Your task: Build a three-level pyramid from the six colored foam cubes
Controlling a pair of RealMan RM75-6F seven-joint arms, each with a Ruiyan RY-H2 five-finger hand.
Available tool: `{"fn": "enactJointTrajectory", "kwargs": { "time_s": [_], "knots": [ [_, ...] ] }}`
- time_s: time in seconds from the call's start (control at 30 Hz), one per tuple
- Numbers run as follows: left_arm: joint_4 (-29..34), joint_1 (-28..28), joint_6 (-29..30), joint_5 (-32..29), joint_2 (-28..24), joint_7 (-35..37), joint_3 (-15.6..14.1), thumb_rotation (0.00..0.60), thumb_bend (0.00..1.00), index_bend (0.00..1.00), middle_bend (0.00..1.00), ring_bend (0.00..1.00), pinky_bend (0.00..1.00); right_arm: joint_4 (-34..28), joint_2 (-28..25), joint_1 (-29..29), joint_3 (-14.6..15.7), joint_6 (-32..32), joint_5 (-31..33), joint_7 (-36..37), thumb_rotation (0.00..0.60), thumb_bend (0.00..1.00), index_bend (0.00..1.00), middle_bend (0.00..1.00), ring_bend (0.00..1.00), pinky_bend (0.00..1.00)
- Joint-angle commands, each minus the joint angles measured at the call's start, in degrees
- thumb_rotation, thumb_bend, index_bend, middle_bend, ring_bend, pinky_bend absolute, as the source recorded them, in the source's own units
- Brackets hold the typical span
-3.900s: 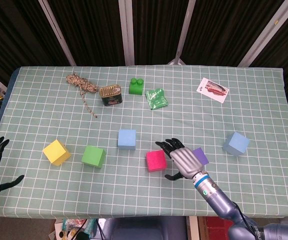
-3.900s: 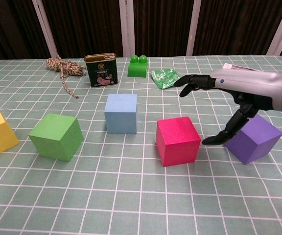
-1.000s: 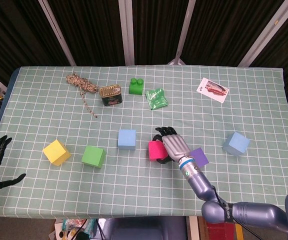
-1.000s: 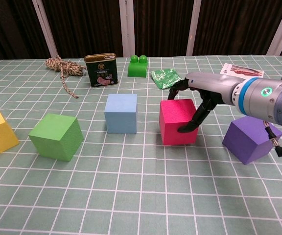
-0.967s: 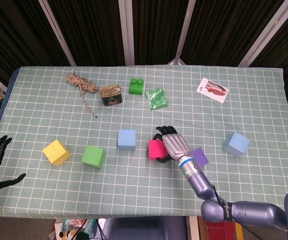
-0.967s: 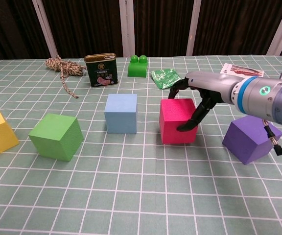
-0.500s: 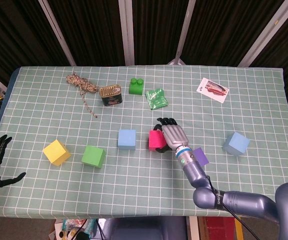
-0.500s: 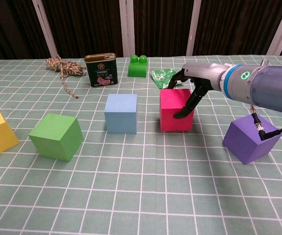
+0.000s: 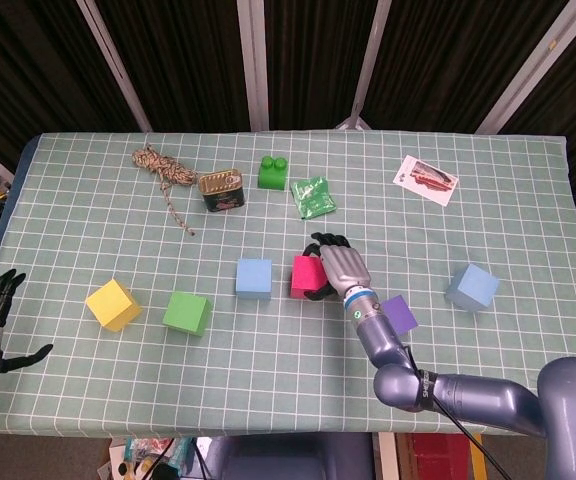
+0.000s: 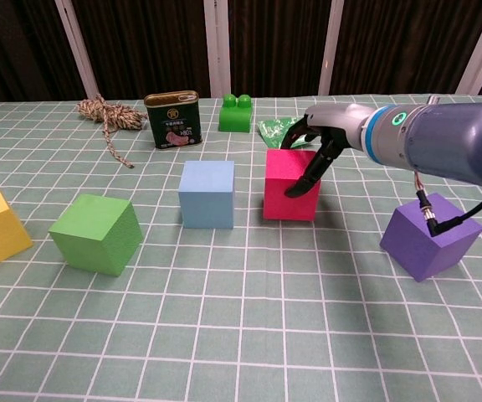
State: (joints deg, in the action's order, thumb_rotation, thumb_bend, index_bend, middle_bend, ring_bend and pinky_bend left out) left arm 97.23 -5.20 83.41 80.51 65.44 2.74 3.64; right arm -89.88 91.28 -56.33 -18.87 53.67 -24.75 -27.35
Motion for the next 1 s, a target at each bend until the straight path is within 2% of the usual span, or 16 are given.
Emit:
{"fn": "enactJointTrajectory", "kwargs": {
  "time_s": [0.03,1.0],
  "knots": [
    [0.0,0.0,-0.2,-0.1,-0.1,0.1,0.0,0.6,0.17,0.0,0.0,0.0,0.0,0.1,0.3,-0.3,0.0,0.3,-0.2,0.2,0.6,0.29,0.45,0.11,0.08,0.0],
    [0.4,0.0,-0.9,-0.1,-0.7,1.4,0.1,0.6,0.17,0.0,0.0,0.0,0.0,1.9,4.1,-0.6,1.0,1.9,-3.0,2.2,0.6,0.29,0.45,0.11,0.08,0.0]
  ]
}}
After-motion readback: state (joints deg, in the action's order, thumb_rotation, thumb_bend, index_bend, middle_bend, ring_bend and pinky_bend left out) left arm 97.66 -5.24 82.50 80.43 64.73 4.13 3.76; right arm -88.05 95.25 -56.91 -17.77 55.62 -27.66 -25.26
